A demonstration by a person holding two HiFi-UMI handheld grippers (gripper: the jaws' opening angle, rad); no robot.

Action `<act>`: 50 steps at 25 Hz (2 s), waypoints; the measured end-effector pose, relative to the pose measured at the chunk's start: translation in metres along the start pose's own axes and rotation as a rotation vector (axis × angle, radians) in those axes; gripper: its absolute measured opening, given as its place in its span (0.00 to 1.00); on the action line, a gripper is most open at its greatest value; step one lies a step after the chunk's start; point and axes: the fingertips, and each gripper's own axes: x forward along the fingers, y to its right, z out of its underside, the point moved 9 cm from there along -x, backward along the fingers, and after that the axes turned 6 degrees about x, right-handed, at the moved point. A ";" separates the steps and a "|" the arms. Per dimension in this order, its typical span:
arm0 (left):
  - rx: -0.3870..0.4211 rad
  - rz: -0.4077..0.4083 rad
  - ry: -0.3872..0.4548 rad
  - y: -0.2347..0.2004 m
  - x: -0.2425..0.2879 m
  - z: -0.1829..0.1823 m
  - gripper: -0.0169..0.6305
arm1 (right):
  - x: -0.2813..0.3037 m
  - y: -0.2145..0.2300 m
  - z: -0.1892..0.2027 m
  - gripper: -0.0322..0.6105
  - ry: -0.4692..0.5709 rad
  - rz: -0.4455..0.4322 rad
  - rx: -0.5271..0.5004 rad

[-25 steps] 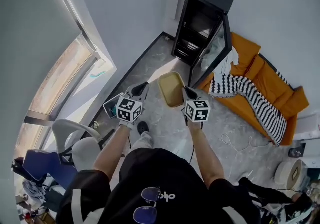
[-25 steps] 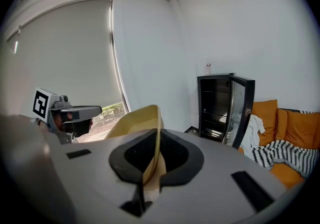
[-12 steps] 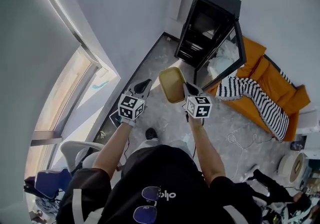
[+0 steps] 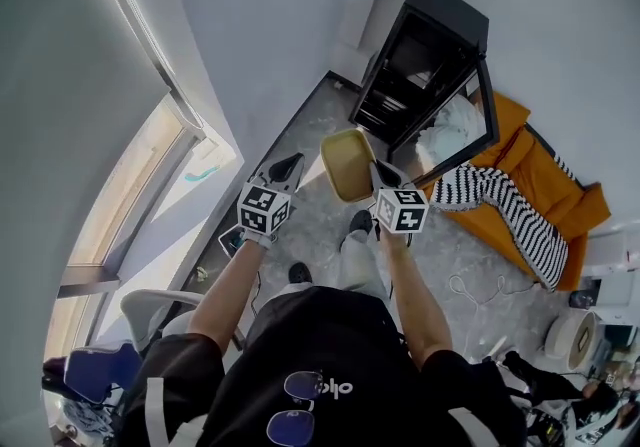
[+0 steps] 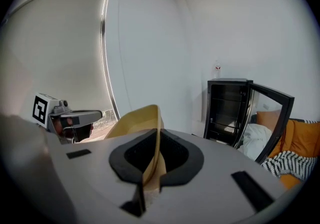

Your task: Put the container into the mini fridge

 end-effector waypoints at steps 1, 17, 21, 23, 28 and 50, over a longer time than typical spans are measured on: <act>-0.004 -0.007 0.003 -0.003 -0.001 0.000 0.04 | 0.002 -0.002 -0.002 0.09 -0.004 -0.003 -0.006; -0.023 -0.121 -0.016 -0.049 0.007 0.008 0.04 | 0.081 -0.005 -0.033 0.09 -0.034 -0.104 -0.045; -0.017 -0.136 -0.037 -0.068 0.037 0.007 0.04 | 0.117 0.012 -0.039 0.09 -0.049 -0.129 -0.033; -0.013 -0.135 -0.051 -0.079 0.057 0.007 0.04 | 0.138 0.023 -0.045 0.09 -0.052 -0.137 -0.028; -0.009 -0.119 -0.097 -0.105 0.127 0.006 0.04 | 0.191 0.068 -0.067 0.09 -0.057 -0.143 0.008; 0.134 0.136 -0.143 -0.110 0.461 -0.088 0.04 | 0.266 0.332 -0.177 0.09 0.037 0.042 0.206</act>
